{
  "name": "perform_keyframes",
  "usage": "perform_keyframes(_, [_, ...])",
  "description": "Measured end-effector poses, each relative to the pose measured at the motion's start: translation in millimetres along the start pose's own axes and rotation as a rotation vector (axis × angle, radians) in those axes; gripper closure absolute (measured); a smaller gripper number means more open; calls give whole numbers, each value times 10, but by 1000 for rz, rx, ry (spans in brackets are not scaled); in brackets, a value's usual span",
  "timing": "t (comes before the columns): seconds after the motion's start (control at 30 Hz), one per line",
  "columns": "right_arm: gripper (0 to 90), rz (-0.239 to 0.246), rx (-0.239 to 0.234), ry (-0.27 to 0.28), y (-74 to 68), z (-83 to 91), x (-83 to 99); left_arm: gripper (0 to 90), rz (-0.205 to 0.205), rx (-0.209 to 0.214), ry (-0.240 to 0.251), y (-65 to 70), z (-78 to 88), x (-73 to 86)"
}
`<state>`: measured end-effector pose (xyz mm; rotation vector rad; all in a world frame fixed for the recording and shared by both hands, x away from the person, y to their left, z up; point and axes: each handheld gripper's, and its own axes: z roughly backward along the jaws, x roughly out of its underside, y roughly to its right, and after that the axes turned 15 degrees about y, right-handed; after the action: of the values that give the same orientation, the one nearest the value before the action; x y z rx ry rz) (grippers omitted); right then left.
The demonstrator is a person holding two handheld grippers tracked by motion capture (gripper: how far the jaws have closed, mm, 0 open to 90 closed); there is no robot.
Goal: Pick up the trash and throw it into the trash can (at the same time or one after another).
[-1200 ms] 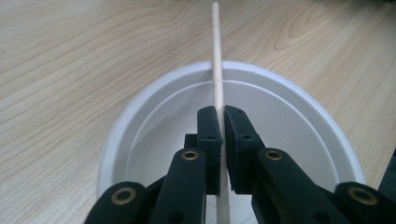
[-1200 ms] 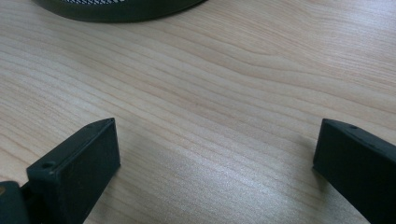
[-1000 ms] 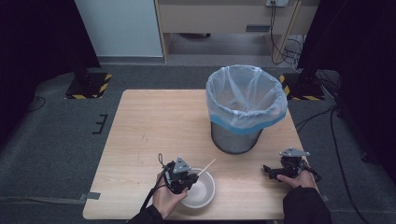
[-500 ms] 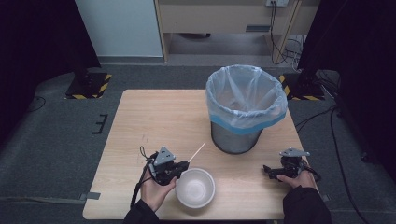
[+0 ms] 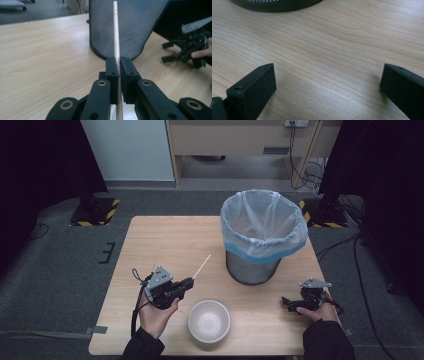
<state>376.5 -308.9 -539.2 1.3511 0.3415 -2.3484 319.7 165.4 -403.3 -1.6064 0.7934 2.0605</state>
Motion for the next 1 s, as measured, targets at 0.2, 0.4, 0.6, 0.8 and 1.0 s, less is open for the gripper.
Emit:
perform_keyframes(0.2, [7, 1, -1, 2, 1, -5, -2, 853, -4, 2, 59, -6, 32, -174])
perform_keyframes(0.4, [7, -2, 0, 1, 0, -5, -2, 853, -7, 4, 128, -17, 65, -359])
perform_keyframes(0.6, [7, -1, 0, 1, 0, -5, -2, 853, -24, 8, 172, -13, 65, -530])
perform_keyframes(0.8, [7, 0, -1, 1, 1, -5, -2, 853, -41, 16, 209, 6, 37, -688])
perform_keyframes(1.0, [7, 0, 0, 1, 1, -5, -2, 853, -51, 11, 243, 12, 16, -859])
